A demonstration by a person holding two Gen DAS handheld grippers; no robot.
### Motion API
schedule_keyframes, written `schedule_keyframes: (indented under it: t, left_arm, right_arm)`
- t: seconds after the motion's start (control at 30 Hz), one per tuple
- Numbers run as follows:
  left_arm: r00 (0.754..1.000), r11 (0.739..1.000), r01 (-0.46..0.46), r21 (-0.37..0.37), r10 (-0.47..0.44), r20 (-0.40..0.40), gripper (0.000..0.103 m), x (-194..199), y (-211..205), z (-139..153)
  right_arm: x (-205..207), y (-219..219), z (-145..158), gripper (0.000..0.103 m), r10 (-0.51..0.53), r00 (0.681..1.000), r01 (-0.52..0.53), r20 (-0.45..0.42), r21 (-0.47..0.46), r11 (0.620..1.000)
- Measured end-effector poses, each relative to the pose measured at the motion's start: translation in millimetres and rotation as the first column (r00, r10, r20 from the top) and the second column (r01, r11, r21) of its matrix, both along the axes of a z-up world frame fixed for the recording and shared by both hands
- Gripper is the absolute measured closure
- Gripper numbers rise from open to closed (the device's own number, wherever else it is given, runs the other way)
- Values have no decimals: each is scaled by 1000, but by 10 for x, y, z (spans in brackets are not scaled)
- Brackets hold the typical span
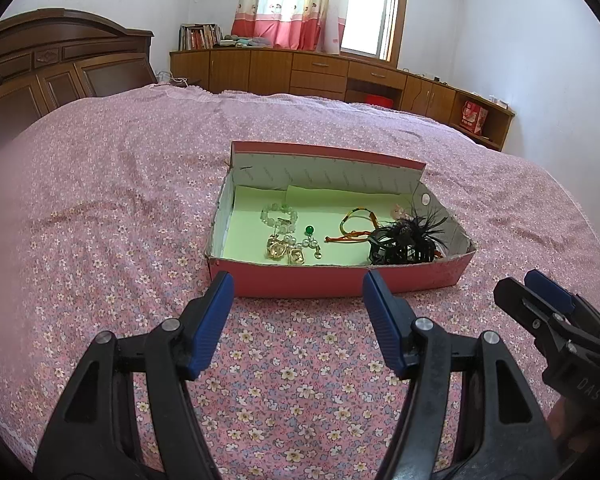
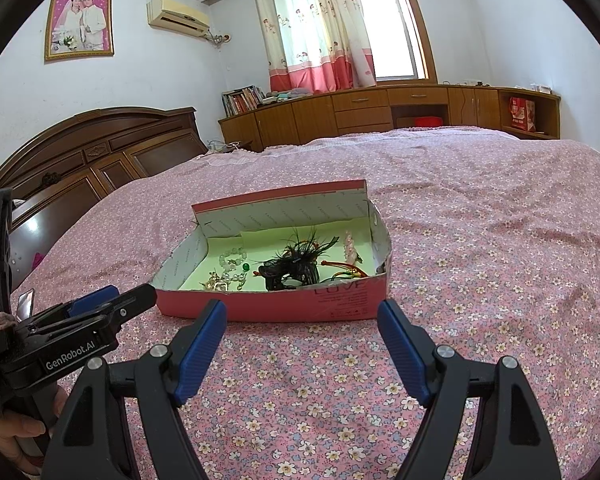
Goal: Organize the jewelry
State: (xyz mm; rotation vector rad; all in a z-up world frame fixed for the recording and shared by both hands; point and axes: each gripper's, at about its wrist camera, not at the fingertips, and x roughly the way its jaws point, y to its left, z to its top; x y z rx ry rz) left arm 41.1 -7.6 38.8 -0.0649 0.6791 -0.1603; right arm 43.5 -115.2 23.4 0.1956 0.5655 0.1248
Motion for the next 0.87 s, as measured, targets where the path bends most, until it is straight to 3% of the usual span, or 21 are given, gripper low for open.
schedule_keyframes:
  t: [0.87]
  left_arm:
    - [1000, 1000, 0, 4, 0, -9, 44, 44, -7, -17]
  right_arm:
    - [1, 5, -3, 23, -2, 1000, 2, -4, -1, 1000]
